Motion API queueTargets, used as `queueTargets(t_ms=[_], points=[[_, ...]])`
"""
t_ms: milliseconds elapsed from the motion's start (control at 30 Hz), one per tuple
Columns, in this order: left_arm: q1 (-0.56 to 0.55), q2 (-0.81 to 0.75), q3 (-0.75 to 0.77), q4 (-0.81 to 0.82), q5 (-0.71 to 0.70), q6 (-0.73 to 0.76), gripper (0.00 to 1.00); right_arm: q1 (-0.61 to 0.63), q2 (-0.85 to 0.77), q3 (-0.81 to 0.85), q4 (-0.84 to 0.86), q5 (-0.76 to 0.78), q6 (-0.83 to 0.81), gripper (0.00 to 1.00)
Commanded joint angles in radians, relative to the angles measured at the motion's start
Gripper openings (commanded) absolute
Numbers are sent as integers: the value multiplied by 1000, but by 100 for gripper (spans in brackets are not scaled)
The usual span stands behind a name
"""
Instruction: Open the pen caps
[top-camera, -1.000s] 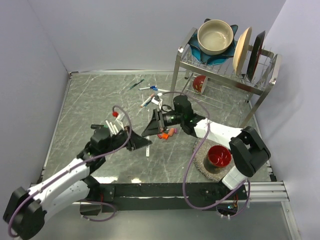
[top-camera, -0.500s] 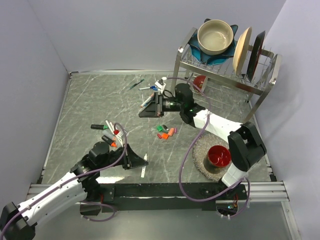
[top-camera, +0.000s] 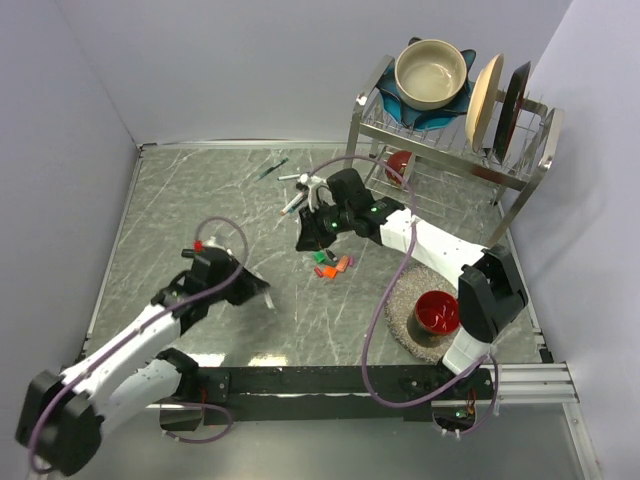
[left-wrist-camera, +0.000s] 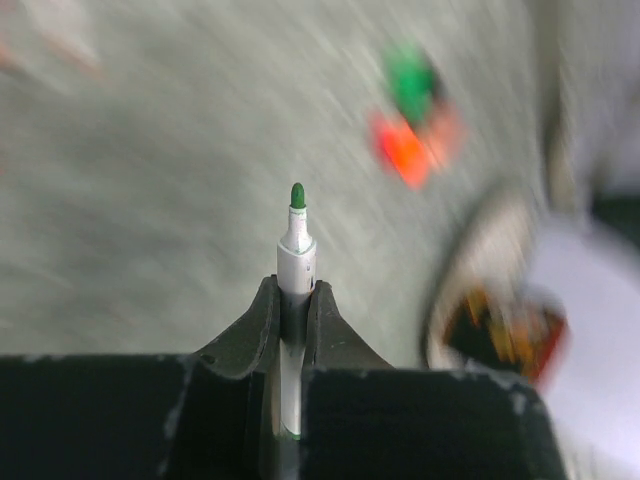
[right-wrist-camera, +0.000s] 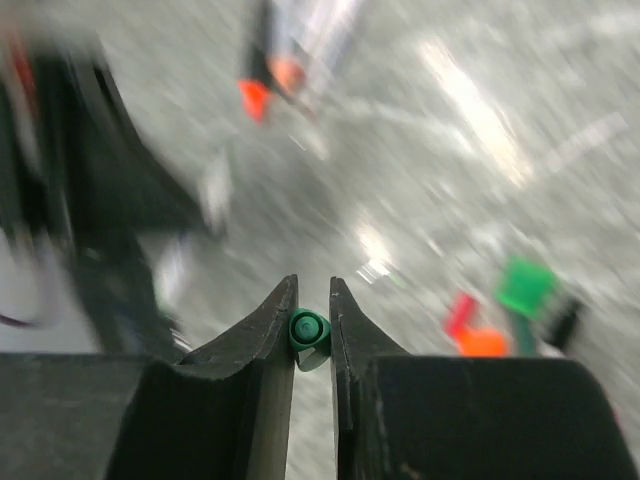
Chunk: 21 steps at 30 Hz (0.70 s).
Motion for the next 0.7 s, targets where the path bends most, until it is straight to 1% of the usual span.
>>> queueTargets(t_ms=[0,100,133,200,233,267,300,433,600,667], points=[[230,115,83,-22,-57,138,1,-9,38,31,-202,165,-255,4],[316,215,150,-13,-89,178,1,-28,74,58,-253,185,-295,4],[330,270,172,-23,-133,176,1,-32,81,64,-267,187,-301,4],[368,324,241,-56,-178,169,4,-43,91,67,-270,192,-301,5],[375,374,264,-63,-196,172,7,-45,92,66,-270,192,-300,5],[378,399,287,-74,-218,178,7,-51,92,64,-270,189,-300,5],[381,423,324,-88,-270,193,8,-52,92,66,-272,184,-301,5],[413,546,379,-131,-331,196,7,-61,96,69,-276,178,-307,6],[433,565,387,-131,-374,208,8,-63,108,74,-282,167,-313,6],[448,569,395,-136,-381,216,12,-63,116,78,-290,161,-315,6]])
